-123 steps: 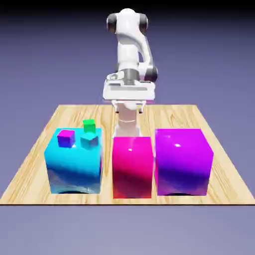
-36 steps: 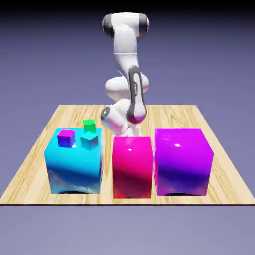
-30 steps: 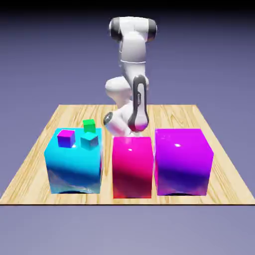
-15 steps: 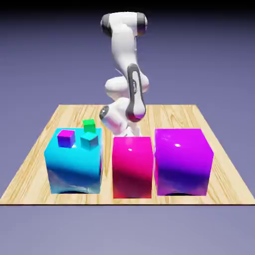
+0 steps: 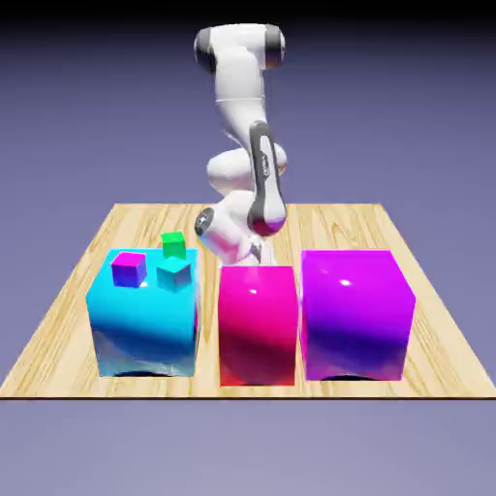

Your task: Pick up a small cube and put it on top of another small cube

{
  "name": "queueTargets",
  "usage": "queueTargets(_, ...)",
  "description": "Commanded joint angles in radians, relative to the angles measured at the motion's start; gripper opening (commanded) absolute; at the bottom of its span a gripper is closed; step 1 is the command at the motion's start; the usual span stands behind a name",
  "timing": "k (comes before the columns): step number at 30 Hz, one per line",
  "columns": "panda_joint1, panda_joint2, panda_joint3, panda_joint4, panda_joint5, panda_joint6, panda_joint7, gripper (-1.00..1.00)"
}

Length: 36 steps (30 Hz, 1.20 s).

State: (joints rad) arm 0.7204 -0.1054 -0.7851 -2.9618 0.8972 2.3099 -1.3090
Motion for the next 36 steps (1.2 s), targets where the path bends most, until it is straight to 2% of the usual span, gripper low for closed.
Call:
queueTargets(1, 0.013, -0.009, -0.016, 0.002, 0.011, -0.019, 0.042, -1.00)
queueTargets(31, 0.402, -0.289, -0.506, 0.057, 0.299, -0.626, 1.347, -1.00)
queueTargets(36, 0.438, -0.356, -0.544, 0.222, 0.165, -0.811, 1.408, -1.00)
